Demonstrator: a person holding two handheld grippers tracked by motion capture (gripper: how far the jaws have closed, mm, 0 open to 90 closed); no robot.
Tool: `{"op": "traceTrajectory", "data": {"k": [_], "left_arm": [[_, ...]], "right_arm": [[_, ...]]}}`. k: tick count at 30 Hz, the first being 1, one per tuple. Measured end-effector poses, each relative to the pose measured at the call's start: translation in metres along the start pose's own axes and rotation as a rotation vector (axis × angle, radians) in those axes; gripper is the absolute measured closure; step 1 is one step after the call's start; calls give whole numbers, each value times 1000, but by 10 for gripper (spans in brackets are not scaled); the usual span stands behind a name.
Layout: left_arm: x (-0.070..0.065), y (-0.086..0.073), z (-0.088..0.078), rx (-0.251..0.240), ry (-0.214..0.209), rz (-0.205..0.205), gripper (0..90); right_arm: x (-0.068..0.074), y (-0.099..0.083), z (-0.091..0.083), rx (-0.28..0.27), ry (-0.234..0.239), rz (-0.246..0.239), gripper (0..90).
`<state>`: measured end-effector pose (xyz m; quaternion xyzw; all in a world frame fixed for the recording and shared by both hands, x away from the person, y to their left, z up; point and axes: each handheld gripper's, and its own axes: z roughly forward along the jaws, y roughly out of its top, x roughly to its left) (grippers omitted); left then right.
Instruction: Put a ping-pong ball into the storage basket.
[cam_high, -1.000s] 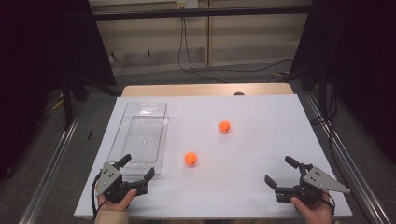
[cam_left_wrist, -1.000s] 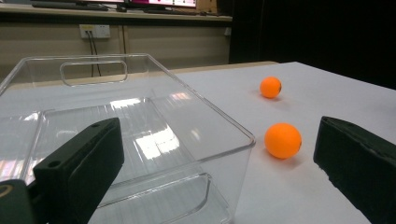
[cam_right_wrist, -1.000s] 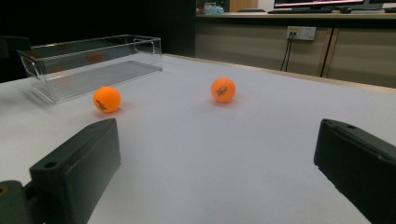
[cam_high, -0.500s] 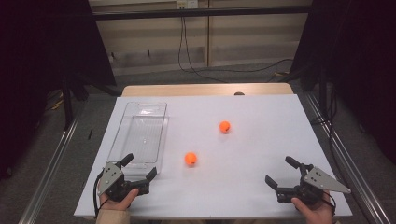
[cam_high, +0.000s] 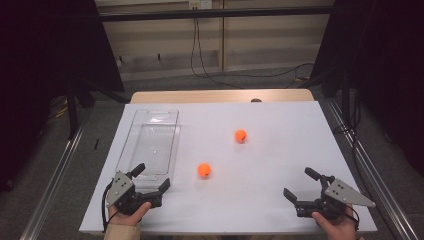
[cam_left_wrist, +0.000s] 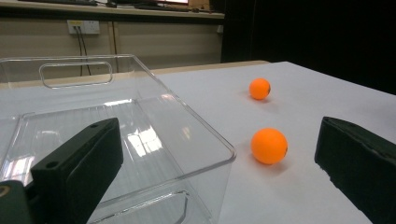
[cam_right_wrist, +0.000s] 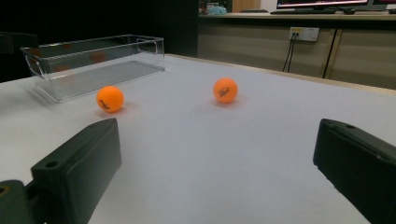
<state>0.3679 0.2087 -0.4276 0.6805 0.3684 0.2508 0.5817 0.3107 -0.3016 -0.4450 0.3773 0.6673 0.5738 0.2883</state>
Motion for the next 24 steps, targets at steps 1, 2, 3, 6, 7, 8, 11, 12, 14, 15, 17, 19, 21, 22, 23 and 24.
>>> {"op": "traceTrajectory", "data": {"k": [1, 2, 3, 6, 7, 8, 11, 12, 14, 15, 17, 19, 21, 22, 23, 24], "left_arm": [[0, 0, 0, 0, 0, 0, 10], [0, 1, 0, 6, 2, 3, 10], [-1, 1, 1, 4, -6, 2, 10], [-3, 3, 2, 9, -5, 7, 11], [-4, 4, 2, 7, -2, 8, 11], [-4, 4, 3, 5, -7, 7, 11], [-7, 6, 5, 3, -7, -3, 11], [-7, 6, 5, 7, -6, 6, 11], [-8, 7, 7, 8, -8, 8, 11], [-8, 7, 7, 8, -8, 8, 11], [-9, 8, 8, 6, -6, -1, 12], [-9, 9, 9, 13, -12, 7, 13], [-10, 10, 10, 19, -5, 8, 14], [-10, 10, 10, 19, -5, 8, 15], [-11, 10, 10, 19, -11, 7, 15], [-11, 10, 11, 15, -6, 0, 15]], "right_arm": [[0, 0, 0, 0, 0, 0, 4], [1, 0, 1, -3, -10, 5, 4], [1, 0, 1, -3, -10, 5, 4], [0, 0, 1, 2, -2, 2, 4], [1, 0, 1, 3, -2, 3, 4], [0, 0, 1, 1, 0, 0, 4], [1, 0, 2, -1, 1, 1, 4], [1, 0, 2, -1, 1, 1, 4], [1, 0, 2, 0, 1, 2, 5], [1, 0, 2, 0, 1, 2, 5], [0, 0, 1, 2, 2, 1, 5], [0, 0, 1, 5, 2, -3, 5], [1, 0, 2, 5, 5, 3, 6], [1, 0, 2, 7, 7, -2, 6], [1, 0, 2, 6, 6, -2, 6], [1, 0, 2, 6, 6, -2, 6]]}}
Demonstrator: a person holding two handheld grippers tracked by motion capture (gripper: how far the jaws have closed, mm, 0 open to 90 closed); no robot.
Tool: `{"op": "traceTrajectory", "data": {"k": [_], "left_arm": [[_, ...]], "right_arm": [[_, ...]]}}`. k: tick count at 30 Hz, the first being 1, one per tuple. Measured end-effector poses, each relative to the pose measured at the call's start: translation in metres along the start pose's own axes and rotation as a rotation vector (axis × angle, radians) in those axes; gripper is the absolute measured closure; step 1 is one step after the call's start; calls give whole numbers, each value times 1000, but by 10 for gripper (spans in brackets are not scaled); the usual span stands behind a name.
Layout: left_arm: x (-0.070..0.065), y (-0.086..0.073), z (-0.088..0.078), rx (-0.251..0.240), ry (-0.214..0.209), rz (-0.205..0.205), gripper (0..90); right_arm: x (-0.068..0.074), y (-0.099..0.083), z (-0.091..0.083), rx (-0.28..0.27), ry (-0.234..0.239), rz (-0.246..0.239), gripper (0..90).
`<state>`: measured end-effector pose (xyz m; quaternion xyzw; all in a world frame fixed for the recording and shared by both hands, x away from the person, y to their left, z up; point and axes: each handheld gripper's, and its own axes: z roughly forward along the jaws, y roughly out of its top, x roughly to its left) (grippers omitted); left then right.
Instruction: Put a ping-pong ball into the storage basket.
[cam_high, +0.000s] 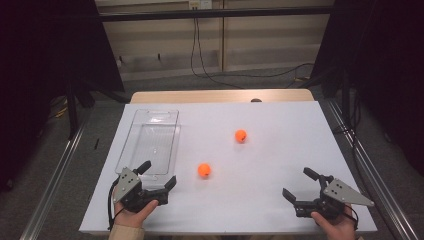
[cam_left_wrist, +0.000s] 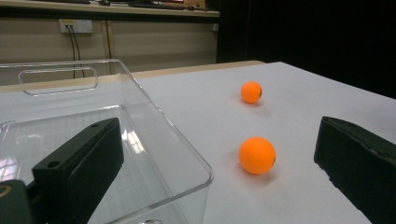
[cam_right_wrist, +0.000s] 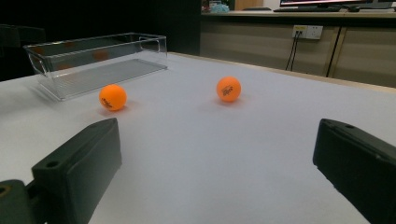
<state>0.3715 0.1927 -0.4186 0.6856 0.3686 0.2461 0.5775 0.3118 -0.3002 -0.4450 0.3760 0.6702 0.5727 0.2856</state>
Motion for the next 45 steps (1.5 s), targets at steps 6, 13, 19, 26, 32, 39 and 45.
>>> {"op": "traceTrajectory", "data": {"k": [6, 13, 19, 26, 32, 39, 45], "left_arm": [[-2, 3, 2, 0, -11, 9, 15], [-5, 5, 5, 2, -10, 12, 15], [-8, 6, 7, 6, -12, 12, 16], [-9, 8, 9, 9, -16, 13, 17], [-11, 10, 11, 12, -19, 13, 18], [-12, 10, 13, 19, -16, 6, 19], [-13, 10, 15, 20, -24, 12, 19]], "right_arm": [[0, 0, 0, 2, 0, -2, 6], [0, 0, 0, 4, 1, 0, 6], [0, 0, 1, 5, 1, 0, 6], [1, 0, 1, 6, 2, 3, 6], [1, 0, 2, 2, 4, 1, 6], [2, 0, 2, 6, 5, 2, 6], [2, 0, 3, 1, 3, 6, 7]]}}
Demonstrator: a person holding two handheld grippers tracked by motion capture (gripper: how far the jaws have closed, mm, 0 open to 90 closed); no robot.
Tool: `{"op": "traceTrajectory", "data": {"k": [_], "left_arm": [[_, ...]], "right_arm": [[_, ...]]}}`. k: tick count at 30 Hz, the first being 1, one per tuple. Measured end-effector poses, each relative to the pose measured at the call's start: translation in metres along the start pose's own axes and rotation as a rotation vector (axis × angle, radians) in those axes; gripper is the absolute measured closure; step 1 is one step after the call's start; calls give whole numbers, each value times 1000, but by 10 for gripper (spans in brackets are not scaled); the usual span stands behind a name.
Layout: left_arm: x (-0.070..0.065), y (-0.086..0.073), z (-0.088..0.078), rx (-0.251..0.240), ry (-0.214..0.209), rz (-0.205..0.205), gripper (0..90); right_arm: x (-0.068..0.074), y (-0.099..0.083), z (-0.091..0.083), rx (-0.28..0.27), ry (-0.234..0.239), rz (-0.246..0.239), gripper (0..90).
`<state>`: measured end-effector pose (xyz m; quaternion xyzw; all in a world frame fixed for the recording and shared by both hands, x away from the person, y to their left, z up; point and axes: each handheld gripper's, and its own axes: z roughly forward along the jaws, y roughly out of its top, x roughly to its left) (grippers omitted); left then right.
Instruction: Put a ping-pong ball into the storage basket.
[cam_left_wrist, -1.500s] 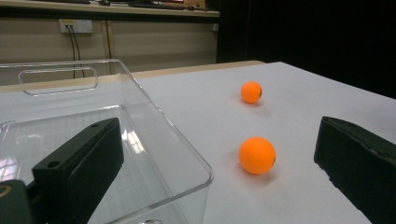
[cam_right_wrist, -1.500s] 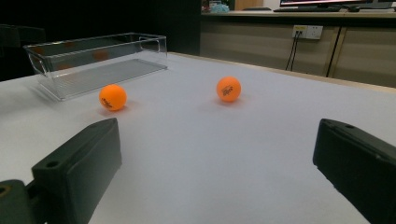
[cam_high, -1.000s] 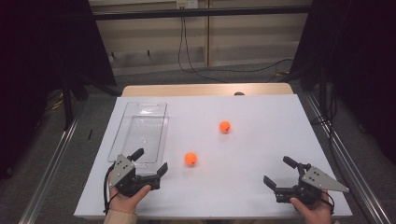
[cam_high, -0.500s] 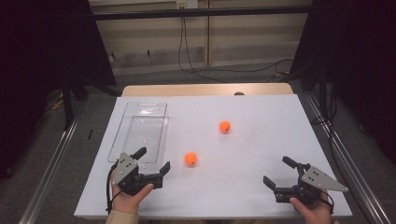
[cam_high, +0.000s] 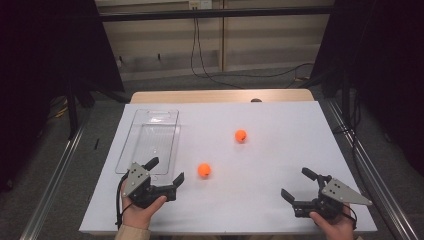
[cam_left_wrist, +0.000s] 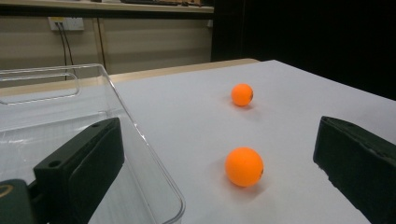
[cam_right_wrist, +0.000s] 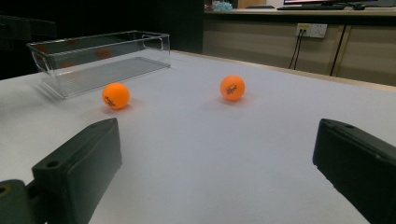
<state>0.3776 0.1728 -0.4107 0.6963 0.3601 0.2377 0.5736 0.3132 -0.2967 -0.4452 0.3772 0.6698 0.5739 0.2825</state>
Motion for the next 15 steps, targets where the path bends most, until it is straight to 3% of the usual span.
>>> {"op": "traceTrajectory", "data": {"k": [15], "left_arm": [[-7, 1, 8, 19, -12, 2, 20]], "right_arm": [[0, 0, 0, 2, 6, -1, 7]]}}
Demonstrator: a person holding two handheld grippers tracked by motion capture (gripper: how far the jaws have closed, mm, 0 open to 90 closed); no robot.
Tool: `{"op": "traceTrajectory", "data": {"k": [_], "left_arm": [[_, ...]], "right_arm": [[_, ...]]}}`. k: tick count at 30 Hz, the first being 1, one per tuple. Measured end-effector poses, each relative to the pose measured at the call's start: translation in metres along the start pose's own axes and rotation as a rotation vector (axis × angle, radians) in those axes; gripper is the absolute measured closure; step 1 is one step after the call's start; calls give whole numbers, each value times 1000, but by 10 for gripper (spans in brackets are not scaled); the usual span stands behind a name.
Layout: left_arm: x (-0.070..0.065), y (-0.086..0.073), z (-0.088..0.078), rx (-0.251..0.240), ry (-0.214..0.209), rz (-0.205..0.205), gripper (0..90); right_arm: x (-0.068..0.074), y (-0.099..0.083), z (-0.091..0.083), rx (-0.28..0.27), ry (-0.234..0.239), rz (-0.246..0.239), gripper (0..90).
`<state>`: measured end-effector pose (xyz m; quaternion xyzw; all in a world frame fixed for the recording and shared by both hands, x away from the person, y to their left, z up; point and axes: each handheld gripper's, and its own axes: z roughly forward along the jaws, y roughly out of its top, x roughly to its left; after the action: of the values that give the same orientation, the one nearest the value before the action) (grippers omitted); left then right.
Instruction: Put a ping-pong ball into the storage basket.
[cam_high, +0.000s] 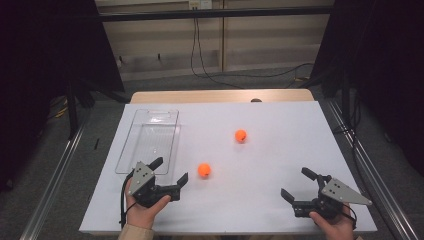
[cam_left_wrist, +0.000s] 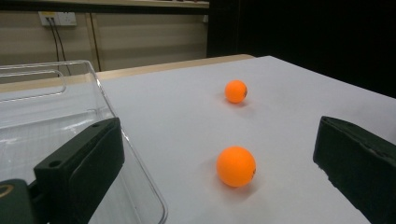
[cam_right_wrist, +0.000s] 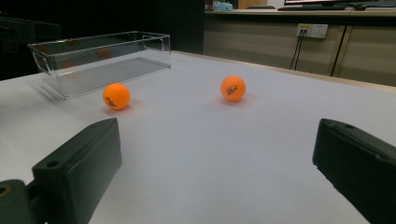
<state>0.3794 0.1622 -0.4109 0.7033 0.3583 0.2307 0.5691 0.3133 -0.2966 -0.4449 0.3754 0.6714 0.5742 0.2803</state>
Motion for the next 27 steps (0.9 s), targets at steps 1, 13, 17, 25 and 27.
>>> {"op": "traceTrajectory", "data": {"k": [1, 13, 17, 25, 27], "left_arm": [[-1, 0, 1, 0, -6, -1, 19], [-8, 2, 11, 23, -21, 9, 20], [-11, 2, 13, 23, -28, -7, 20], [-15, 3, 19, 38, -38, 3, 20], [-16, 3, 20, 45, -41, 8, 19]], "right_arm": [[0, 0, 0, -1, 1, 1, 7], [-2, 0, -1, -2, -5, -2, 7], [-1, 1, -1, -2, 0, 3, 7], [-1, 1, -1, -6, -6, 5, 7], [-1, 1, 0, -4, -5, 3, 7]]}}
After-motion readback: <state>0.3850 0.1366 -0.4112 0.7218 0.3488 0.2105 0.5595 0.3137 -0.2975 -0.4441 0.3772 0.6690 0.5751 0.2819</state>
